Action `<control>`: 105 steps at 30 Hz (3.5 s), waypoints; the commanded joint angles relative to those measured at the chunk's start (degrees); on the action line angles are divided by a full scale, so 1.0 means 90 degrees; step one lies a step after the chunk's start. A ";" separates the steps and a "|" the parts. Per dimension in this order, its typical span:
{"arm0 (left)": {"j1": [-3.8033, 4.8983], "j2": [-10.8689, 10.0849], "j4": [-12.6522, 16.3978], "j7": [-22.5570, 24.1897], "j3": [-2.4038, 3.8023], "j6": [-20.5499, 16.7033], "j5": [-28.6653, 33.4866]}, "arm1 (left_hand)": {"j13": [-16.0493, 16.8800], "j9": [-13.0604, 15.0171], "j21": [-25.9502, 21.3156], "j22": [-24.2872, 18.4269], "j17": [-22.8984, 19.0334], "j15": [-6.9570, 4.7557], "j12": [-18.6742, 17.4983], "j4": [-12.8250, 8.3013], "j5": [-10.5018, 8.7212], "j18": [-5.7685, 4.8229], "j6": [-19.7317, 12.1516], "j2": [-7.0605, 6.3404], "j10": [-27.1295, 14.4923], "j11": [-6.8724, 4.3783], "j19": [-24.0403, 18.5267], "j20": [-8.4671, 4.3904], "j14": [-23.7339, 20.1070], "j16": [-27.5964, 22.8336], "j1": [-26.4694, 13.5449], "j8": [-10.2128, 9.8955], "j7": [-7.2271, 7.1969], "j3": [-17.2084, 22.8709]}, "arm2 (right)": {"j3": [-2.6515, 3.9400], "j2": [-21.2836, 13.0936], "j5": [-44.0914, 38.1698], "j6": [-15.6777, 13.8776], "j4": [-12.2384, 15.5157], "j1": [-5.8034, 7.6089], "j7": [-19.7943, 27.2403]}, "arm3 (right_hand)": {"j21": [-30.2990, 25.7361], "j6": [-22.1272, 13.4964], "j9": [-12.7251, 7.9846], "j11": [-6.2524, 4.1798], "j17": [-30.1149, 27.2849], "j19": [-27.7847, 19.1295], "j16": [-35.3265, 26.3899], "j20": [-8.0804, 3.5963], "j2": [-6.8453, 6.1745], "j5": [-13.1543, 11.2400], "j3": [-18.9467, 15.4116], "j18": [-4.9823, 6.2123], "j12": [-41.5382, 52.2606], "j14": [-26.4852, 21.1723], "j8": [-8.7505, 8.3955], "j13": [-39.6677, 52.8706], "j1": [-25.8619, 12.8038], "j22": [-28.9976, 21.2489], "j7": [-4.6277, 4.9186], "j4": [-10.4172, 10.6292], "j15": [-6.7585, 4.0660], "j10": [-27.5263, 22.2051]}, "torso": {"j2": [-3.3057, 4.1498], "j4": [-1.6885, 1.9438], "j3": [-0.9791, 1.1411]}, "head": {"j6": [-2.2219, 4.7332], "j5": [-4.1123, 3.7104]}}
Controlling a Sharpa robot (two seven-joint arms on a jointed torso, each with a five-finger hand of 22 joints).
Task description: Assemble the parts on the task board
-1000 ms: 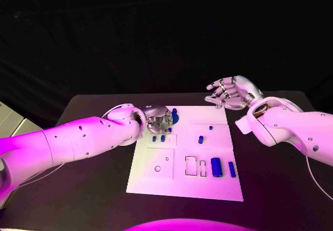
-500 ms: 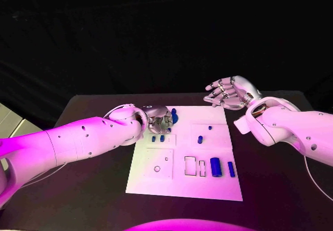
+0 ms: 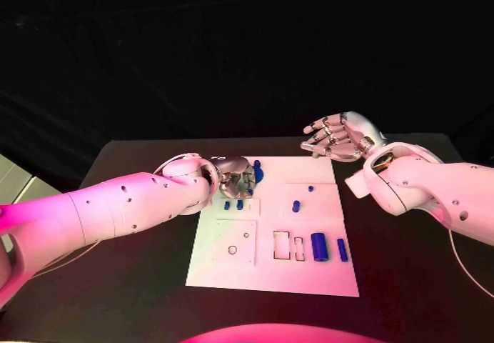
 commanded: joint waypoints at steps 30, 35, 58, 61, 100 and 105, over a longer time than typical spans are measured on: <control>-0.0057 0.0087 -0.0069 0.0158 -0.0036 0.0013 0.0139 | -0.0169 0.0210 0.0973 0.1084 0.0869 -0.0292 -0.0588 -0.0536 -0.0096 -0.0240 0.0989 0.0223 0.1156 -0.0336 0.0718 -0.0250 0.0808 0.0625 -0.0239 -0.0138 -0.0182 0.0589 | 0.0000 0.0028 0.0027 0.0191 -0.0019 -0.0015 0.0020 | -0.0033 -0.0018 -0.0014 0.0063 -0.0051 -0.0035 -0.0093 0.0043 -0.0007 0.0010 0.0025 0.0070 -0.0061 -0.0045 0.0043 -0.0063 -0.0053 -0.0100 0.0076 -0.0007 0.0019 -0.0025 | 0.0003 0.0003 0.0003 | 0.0000 -0.0006; -0.0079 0.0035 -0.0032 0.0224 -0.0031 -0.0161 0.0249 | -0.0183 0.0245 0.1027 0.1161 0.0936 -0.0301 -0.0695 -0.0585 -0.0095 -0.0258 0.1071 0.0232 0.1294 -0.0342 0.0787 -0.0256 0.0859 0.0658 -0.0287 -0.0159 -0.0171 0.0610 | 0.0000 0.0027 0.0028 0.0205 -0.0022 -0.0019 0.0010 | -0.0033 -0.0020 -0.0015 0.0066 -0.0058 -0.0040 -0.0102 0.0046 -0.0006 0.0010 0.0024 0.0070 -0.0064 -0.0048 0.0042 -0.0072 -0.0054 -0.0115 0.0078 -0.0008 0.0021 -0.0029 | 0.0001 -0.0003 0.0001 | 0.0003 0.0001; -0.0124 -0.0890 0.0693 0.0235 0.0411 -0.0238 0.1046 | -0.0202 0.0272 0.1012 0.1144 0.0955 -0.0285 -0.0851 -0.0617 -0.0090 -0.0253 0.1102 0.0184 0.1380 -0.0322 0.0769 -0.0254 0.0884 0.0676 -0.0392 -0.0227 -0.0162 0.0603 | 0.0000 -0.0038 0.0031 0.0175 -0.0051 -0.0058 0.0019 | -0.0032 -0.0029 -0.0020 0.0074 -0.0080 -0.0056 -0.0134 0.0055 -0.0006 0.0010 0.0019 0.0070 -0.0075 -0.0059 0.0040 -0.0102 -0.0057 -0.0165 0.0086 -0.0011 0.0031 -0.0045 | -0.0011 0.0030 -0.0004 | 0.0006 0.0000; -0.0125 -0.0957 0.0722 0.0220 0.0419 -0.0191 0.1053 | -0.0202 0.0277 0.1010 0.1143 0.0956 -0.0286 -0.0864 -0.0632 -0.0088 -0.0251 0.1111 0.0181 0.1394 -0.0324 0.0767 -0.0254 0.0886 0.0677 -0.0387 -0.0231 -0.0163 0.0607 | 0.0000 -0.0046 0.0031 0.0177 -0.0051 -0.0058 0.0019 | -0.0032 -0.0029 -0.0020 0.0074 -0.0080 -0.0056 -0.0134 0.0055 -0.0006 0.0010 0.0019 0.0070 -0.0075 -0.0059 0.0040 -0.0102 -0.0057 -0.0165 0.0086 -0.0011 0.0031 -0.0045 | 0.0000 0.0022 -0.0004 | 0.0010 0.0005; -0.0201 -0.0743 0.0305 0.0148 0.0383 0.0019 0.0821 | -0.0202 0.0284 0.1032 0.1176 0.0971 -0.0288 -0.0909 -0.0672 -0.0087 -0.0258 0.1119 0.0173 0.1423 -0.0323 0.0796 -0.0255 0.0896 0.0686 -0.0380 -0.0260 -0.0158 0.0618 | 0.0000 -0.0053 0.0028 0.0222 -0.0013 -0.0063 0.0007 | -0.0031 -0.0035 -0.0025 0.0081 -0.0103 -0.0072 -0.0167 0.0063 0.0000 0.0011 0.0025 0.0071 -0.0084 -0.0069 0.0040 -0.0136 -0.0038 -0.0221 0.0091 -0.0029 0.0038 -0.0058 | -0.0010 0.0009 0.0003 | -0.0003 0.0075; -0.0201 -0.0740 0.0301 0.0126 0.0376 0.0019 0.0820 | -0.0202 0.0284 0.1032 0.1176 0.0971 -0.0288 -0.0909 -0.0672 -0.0087 -0.0258 0.1119 0.0173 0.1423 -0.0323 0.0796 -0.0255 0.0896 0.0686 -0.0380 -0.0260 -0.0158 0.0618 | 0.0000 -0.0056 0.0028 0.0224 -0.0013 -0.0063 0.0003 | -0.0031 -0.0035 -0.0025 0.0081 -0.0103 -0.0072 -0.0167 0.0063 0.0000 0.0011 0.0025 0.0071 -0.0084 -0.0069 0.0040 -0.0136 -0.0038 -0.0221 0.0091 -0.0029 0.0038 -0.0058 | -0.0004 0.0006 0.0002 | 0.0001 0.0073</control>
